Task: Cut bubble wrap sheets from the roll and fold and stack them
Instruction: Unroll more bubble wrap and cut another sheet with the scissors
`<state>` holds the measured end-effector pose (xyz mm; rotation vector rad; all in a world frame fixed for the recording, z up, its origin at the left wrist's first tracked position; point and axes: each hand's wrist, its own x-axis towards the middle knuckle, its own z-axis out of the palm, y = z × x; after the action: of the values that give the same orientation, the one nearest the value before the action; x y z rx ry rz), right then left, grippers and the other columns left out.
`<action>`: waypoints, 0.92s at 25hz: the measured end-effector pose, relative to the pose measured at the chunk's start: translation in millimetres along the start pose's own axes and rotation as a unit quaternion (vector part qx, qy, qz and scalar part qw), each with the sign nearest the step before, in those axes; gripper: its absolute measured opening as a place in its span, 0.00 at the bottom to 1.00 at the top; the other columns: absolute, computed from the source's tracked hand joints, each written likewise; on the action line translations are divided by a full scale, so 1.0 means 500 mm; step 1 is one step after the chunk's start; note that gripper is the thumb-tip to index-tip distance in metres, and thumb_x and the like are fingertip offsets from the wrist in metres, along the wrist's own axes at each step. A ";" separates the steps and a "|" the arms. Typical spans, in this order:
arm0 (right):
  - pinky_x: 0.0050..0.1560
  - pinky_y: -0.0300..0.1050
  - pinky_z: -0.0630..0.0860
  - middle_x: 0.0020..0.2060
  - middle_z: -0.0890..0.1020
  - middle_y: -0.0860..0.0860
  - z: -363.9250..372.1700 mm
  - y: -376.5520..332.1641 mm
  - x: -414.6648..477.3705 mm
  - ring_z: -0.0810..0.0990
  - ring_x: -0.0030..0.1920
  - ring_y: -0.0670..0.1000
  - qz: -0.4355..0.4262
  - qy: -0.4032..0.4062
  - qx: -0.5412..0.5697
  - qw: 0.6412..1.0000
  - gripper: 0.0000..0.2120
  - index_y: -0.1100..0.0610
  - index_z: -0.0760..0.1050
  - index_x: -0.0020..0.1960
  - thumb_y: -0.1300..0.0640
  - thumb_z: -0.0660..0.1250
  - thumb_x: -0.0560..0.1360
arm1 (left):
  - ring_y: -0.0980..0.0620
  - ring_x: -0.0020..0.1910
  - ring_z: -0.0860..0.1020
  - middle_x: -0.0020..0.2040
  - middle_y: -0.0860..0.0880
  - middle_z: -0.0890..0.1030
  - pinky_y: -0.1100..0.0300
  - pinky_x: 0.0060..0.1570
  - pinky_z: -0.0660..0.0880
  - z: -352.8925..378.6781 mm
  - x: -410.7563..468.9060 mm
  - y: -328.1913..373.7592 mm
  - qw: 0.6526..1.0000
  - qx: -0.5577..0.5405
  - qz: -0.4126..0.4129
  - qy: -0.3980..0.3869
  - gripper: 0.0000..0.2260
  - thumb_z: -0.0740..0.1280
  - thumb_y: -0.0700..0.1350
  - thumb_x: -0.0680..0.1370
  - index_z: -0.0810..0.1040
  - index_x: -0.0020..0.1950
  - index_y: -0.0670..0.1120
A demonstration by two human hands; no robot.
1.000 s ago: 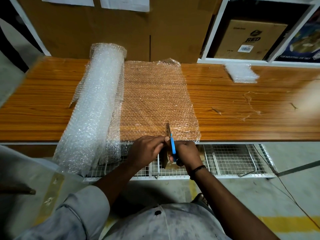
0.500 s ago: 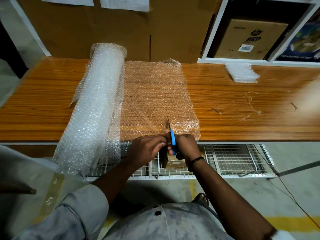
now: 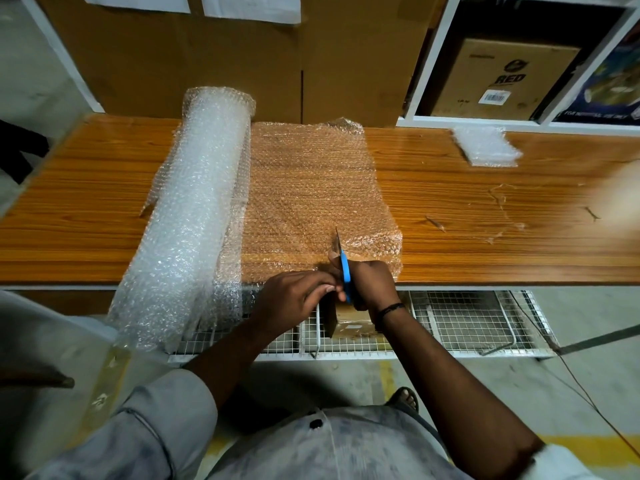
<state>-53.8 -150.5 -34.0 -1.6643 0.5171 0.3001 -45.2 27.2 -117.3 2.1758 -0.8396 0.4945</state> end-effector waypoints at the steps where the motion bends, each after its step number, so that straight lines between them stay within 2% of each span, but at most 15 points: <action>1: 0.21 0.35 0.62 0.22 0.76 0.57 0.001 0.001 0.005 0.70 0.20 0.51 -0.002 0.004 -0.010 1.000 0.19 0.64 0.78 0.33 0.53 0.73 0.77 | 0.54 0.43 0.84 0.49 0.53 0.87 0.53 0.39 0.80 -0.001 0.001 0.000 1.000 -0.005 -0.001 0.000 0.05 0.68 0.48 0.82 0.82 0.57 0.52; 6: 0.22 0.34 0.63 0.21 0.76 0.55 -0.001 -0.002 0.021 0.71 0.20 0.51 -0.002 0.019 -0.008 1.000 0.18 0.60 0.77 0.30 0.53 0.76 0.75 | 0.56 0.45 0.85 0.51 0.54 0.87 0.54 0.40 0.82 -0.007 0.006 0.007 1.000 -0.023 -0.001 0.001 0.07 0.68 0.49 0.82 0.80 0.59 0.54; 8: 0.26 0.35 0.67 0.24 0.79 0.56 -0.004 -0.012 0.022 0.74 0.22 0.51 -0.003 0.014 0.000 1.000 0.17 0.61 0.79 0.33 0.52 0.77 0.74 | 0.56 0.47 0.85 0.52 0.54 0.87 0.54 0.41 0.82 -0.008 0.006 0.004 1.000 -0.027 0.000 0.002 0.06 0.69 0.48 0.81 0.82 0.58 0.53; 10: 0.28 0.37 0.70 0.27 0.80 0.59 -0.002 -0.019 0.028 0.75 0.24 0.52 0.001 0.008 -0.003 1.000 0.18 0.66 0.82 0.37 0.51 0.77 0.73 | 0.57 0.47 0.85 0.53 0.54 0.87 0.55 0.42 0.82 -0.007 0.006 0.000 1.000 -0.026 0.003 0.002 0.07 0.69 0.48 0.81 0.82 0.58 0.51; 12: 0.33 0.41 0.72 0.29 0.81 0.61 0.003 -0.018 0.038 0.77 0.27 0.54 -0.003 0.009 -0.002 1.000 0.22 0.71 0.82 0.42 0.49 0.78 0.72 | 0.58 0.46 0.84 0.53 0.54 0.87 0.56 0.41 0.83 -0.007 0.006 -0.004 1.000 -0.029 0.006 -0.001 0.07 0.69 0.48 0.81 0.82 0.58 0.51; 15: 0.36 0.48 0.72 0.30 0.81 0.59 0.009 -0.012 0.047 0.77 0.31 0.55 -0.005 0.021 -0.016 1.000 0.20 0.68 0.83 0.40 0.49 0.79 0.70 | 0.58 0.50 0.85 0.54 0.53 0.87 0.56 0.47 0.83 -0.016 0.012 -0.003 0.999 -0.038 -0.006 -0.005 0.07 0.71 0.47 0.80 0.85 0.56 0.49; 18: 0.33 0.43 0.71 0.30 0.81 0.59 0.004 -0.013 0.046 0.77 0.28 0.54 -0.001 0.015 -0.013 1.000 0.15 0.69 0.83 0.42 0.55 0.75 0.72 | 0.55 0.48 0.84 0.52 0.52 0.87 0.57 0.46 0.82 -0.025 0.058 0.001 0.998 -0.010 -0.063 0.029 0.08 0.68 0.48 0.81 0.86 0.54 0.48; 20: 0.28 0.38 0.70 0.30 0.81 0.58 0.001 -0.018 0.041 0.78 0.26 0.53 0.013 -0.001 -0.010 1.000 0.11 0.66 0.83 0.41 0.57 0.72 0.74 | 0.54 0.47 0.82 0.51 0.52 0.86 0.57 0.46 0.80 -0.021 0.103 -0.014 0.991 0.033 -0.118 0.044 0.08 0.68 0.49 0.82 0.84 0.57 0.49; 23: 0.23 0.32 0.66 0.31 0.81 0.57 0.002 -0.023 0.031 0.77 0.24 0.50 0.033 -0.012 -0.014 0.999 0.10 0.63 0.81 0.41 0.56 0.71 0.75 | 0.52 0.58 0.78 0.60 0.52 0.83 0.54 0.56 0.77 0.004 0.156 -0.067 0.978 0.085 -0.191 -0.015 0.14 0.70 0.52 0.80 0.81 0.65 0.51</action>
<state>-34.9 -151.1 -31.5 -1.6706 0.5532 0.3754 33.7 10.8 -90.9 2.4315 -0.3862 0.3497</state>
